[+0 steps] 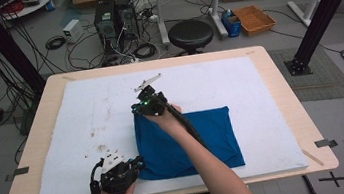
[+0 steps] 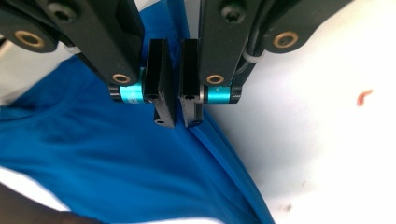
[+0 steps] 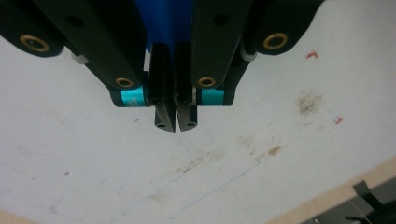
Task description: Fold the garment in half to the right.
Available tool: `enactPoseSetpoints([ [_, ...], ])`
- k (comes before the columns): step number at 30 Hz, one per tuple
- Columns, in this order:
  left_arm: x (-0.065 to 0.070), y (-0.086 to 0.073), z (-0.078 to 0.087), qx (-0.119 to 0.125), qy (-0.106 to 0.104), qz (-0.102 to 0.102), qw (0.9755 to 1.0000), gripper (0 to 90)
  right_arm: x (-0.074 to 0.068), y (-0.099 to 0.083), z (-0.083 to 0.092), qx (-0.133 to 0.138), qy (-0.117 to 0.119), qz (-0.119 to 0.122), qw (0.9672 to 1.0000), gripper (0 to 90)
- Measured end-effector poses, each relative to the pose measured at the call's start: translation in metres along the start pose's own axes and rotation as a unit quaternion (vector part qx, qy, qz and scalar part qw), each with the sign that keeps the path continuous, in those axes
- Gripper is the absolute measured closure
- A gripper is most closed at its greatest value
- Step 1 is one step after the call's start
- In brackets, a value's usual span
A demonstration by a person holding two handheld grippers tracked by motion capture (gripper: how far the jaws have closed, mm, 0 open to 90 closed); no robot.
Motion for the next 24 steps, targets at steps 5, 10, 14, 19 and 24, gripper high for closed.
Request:
enactPoseSetpoints([
  [5,0.021,0.018,-0.006,0.01,-0.028,-0.015,0.9994,84.7,0.021,0.001,0.031,0.022,0.013,-0.018,0.9995,88.3],
  [10,0.056,0.038,-0.028,0.017,-0.069,-0.036,0.9968,84.8,0.049,-0.006,0.065,0.035,0.02,-0.037,0.9985,88.3],
  [14,0.08,0.046,-0.053,0.01,-0.1,-0.046,0.9939,84.8,0.074,-0.016,0.091,0.042,0.02,-0.04,0.9981,88.2],
  [19,0.107,0.05,-0.083,-0.001,-0.127,-0.058,0.9902,84.8,0.103,-0.036,0.118,0.036,0.016,-0.056,0.9977,88.3],
  [24,0.127,0.049,-0.115,-0.016,-0.144,-0.06,0.9876,84.8,0.132,-0.06,0.137,0.031,0.001,-0.07,0.9971,88.2],
])
Point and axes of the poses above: each handheld gripper's, and its own axes: z roughly backward along the jaws, y roughly out of its top, x roughly to its right, the point moved 5 cm from there along -z, roughly forward along the jaws, and after that the axes turned 10 degrees about -y, right-handed, at the moved point
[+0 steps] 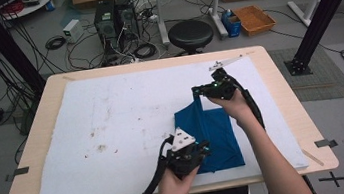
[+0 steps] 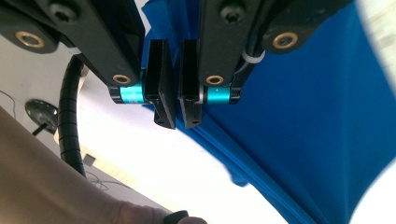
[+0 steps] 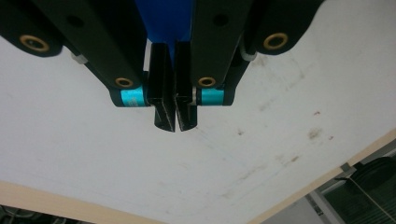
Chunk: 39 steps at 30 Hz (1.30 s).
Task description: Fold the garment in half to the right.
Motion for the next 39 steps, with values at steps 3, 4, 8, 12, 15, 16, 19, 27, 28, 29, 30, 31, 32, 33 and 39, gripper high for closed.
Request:
enactPoseSetpoints([
  [3,0.005,-0.002,-0.021,-0.01,-0.007,0.003,0.9999,84.8,0.016,-0.011,0.007,-0.01,-0.01,-0.004,0.9999,88.3],
  [4,0.006,-0.002,-0.026,-0.012,-0.008,0.004,0.9999,84.8,0.019,-0.014,0.009,-0.015,-0.014,-0.005,0.9998,88.2],
  [8,0.009,-0.005,-0.049,-0.025,-0.008,0.005,0.9996,84.8,0.034,-0.027,0.011,-0.034,-0.035,-0.002,0.9988,88.2],
  [12,0.008,-0.006,-0.066,-0.037,0.0,0.005,0.9993,84.6,0.049,-0.038,0.01,-0.045,-0.055,-0.002,0.9975,88.2],
  [15,0.008,-0.006,-0.075,-0.035,-0.004,0.006,0.9993,80.5,0.056,-0.042,0.008,-0.062,-0.079,0.007,0.9949,88.0],
  [16,0.009,-0.006,-0.078,-0.032,-0.007,0.01,0.9994,77.6,0.057,-0.043,0.006,-0.065,-0.088,0.01,0.9939,87.7],
  [19,0.01,-0.005,-0.08,-0.027,-0.008,0.008,0.9996,60.1,0.059,-0.044,0.005,-0.066,-0.111,0.02,0.9914,82.5],
  [27,0.01,0.003,-0.043,-0.008,-0.001,-0.039,0.9992,50.6,0.055,-0.054,0.026,-0.045,-0.154,-0.008,0.987,70.8],
  [28,0.008,0.003,-0.036,-0.005,0.002,-0.04,0.9992,50.6,0.052,-0.058,0.029,-0.04,-0.16,-0.008,0.9862,70.4],
  [29,0.006,0.004,-0.03,-0.005,0.006,-0.044,0.999,50.4,0.048,-0.062,0.032,-0.038,-0.159,-0.009,0.9866,70.4],
  [30,0.001,0.004,-0.02,-0.004,0.012,-0.049,0.9987,50.4,0.046,-0.065,0.035,-0.041,-0.158,-0.012,0.9865,70.4],
  [31,-0.003,0.004,-0.012,-0.003,0.02,-0.051,0.9985,50.4,0.041,-0.07,0.039,-0.036,-0.16,-0.016,0.9863,70.1],
  [32,-0.007,0.004,-0.005,-0.002,0.026,-0.054,0.9982,50.0,0.036,-0.075,0.043,-0.031,-0.156,-0.015,0.9871,69.9],
  [33,-0.012,0.004,0.004,-0.001,0.035,-0.056,0.9978,50.0,0.032,-0.079,0.047,-0.028,-0.157,-0.013,0.9871,68.4],
  [39,-0.047,0.0,0.061,0.018,0.089,-0.051,0.9945,48.1,0.0,-0.122,0.084,-0.004,-0.13,-0.033,0.991,62.3],
])
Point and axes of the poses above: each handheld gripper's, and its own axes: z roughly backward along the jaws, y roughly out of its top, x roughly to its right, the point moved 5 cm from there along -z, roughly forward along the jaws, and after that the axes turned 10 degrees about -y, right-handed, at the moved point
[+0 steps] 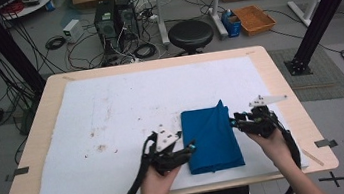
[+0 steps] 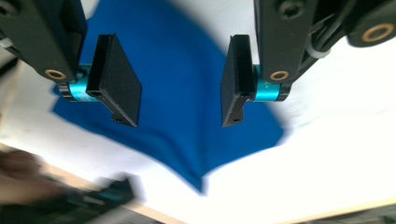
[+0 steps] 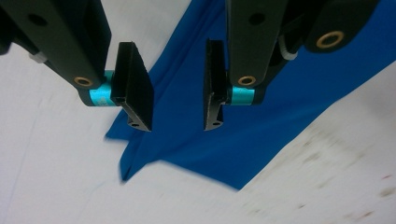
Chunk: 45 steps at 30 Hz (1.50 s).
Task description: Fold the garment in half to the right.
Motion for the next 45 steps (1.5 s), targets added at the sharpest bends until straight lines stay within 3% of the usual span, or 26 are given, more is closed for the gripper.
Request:
enactPoseSetpoints([
  [3,-0.018,-0.003,0.021,0.007,0.026,0.001,0.9996,47.8,-0.008,-0.021,0.015,-0.007,0.017,-0.02,0.9996,54.6],
  [7,-0.035,-0.009,0.044,0.02,0.047,0.016,0.9986,47.6,-0.021,-0.043,0.027,-0.024,0.039,-0.036,0.9983,54.8],
  [9,-0.039,-0.012,0.051,0.021,0.051,0.02,0.9983,47.6,-0.028,-0.052,0.028,-0.042,0.043,-0.029,0.9978,61.3],
  [12,-0.041,-0.016,0.058,0.021,0.054,0.024,0.998,47.5,-0.033,-0.061,0.027,-0.065,0.046,-0.017,0.9966,82.7],
  [14,-0.042,-0.016,0.061,0.024,0.054,0.025,0.9979,47.5,-0.035,-0.065,0.029,-0.066,0.045,-0.016,0.9967,87.7],
  [22,-0.043,-0.018,0.06,0.019,0.047,0.029,0.9983,47.5,-0.031,-0.081,0.045,-0.066,0.036,-0.032,0.9966,87.3],
  [24,-0.042,-0.018,0.059,0.017,0.045,0.029,0.9984,47.2,-0.03,-0.085,0.045,-0.07,0.035,-0.037,0.9963,78.1],
  [26,-0.041,-0.018,0.058,0.014,0.04,0.026,0.9987,46.6,-0.028,-0.086,0.044,-0.07,0.037,-0.041,0.996,74.9],
  [32,-0.044,-0.017,0.06,0.017,0.037,0.025,0.9989,43.9,-0.018,-0.07,0.045,-0.033,0.016,-0.041,0.9985,65.4],
  [36,-0.051,-0.014,0.066,0.024,0.023,0.021,0.9992,38.9,-0.008,-0.048,0.046,0.006,0.007,-0.038,0.9992,60.4],
  [41,-0.067,-0.007,0.076,0.035,0.023,0.007,0.9991,34.8,0.002,-0.014,0.046,0.059,0.001,-0.021,0.998,49.7],
  [45,-0.087,-0.001,0.085,0.042,0.024,0.001,0.9988,34.4,0.006,0.012,0.042,0.083,0.001,-0.008,0.9965,42.4],
])
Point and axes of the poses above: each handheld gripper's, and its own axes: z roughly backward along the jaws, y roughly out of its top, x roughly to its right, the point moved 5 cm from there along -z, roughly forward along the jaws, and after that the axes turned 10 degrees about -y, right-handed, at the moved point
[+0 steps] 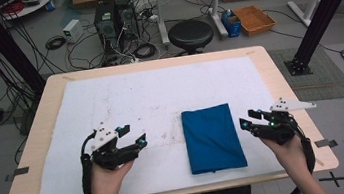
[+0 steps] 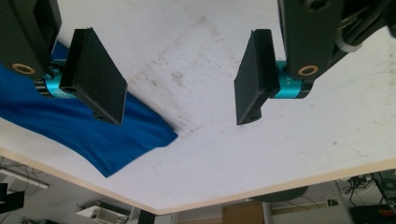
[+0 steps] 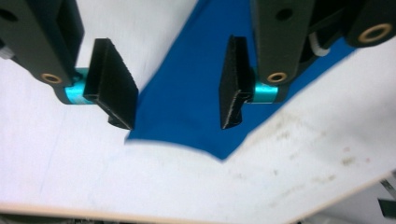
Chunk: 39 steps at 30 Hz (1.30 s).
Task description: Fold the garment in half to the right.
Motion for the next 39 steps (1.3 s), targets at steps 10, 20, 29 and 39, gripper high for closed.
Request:
enactPoseSetpoints([
  [10,-0.054,0.016,0.012,-0.004,0.0,-0.021,0.9998,34.3,0.003,0.045,-0.036,0.0,0.013,0.042,0.999,30.7],
  [20,-0.066,0.027,0.006,0.001,-0.011,-0.045,0.9989,34.3,0.017,0.059,-0.037,0.02,0.024,0.017,0.9994,25.9],
  [29,-0.063,0.021,0.019,0.018,-0.025,-0.027,0.9992,34.3,0.02,0.044,-0.034,0.007,0.032,0.019,0.9993,25.5],
  [39,-0.062,0.019,0.023,0.014,-0.031,-0.028,0.999,34.3,0.016,0.046,-0.036,0.006,0.033,0.024,0.9992,25.1],
])
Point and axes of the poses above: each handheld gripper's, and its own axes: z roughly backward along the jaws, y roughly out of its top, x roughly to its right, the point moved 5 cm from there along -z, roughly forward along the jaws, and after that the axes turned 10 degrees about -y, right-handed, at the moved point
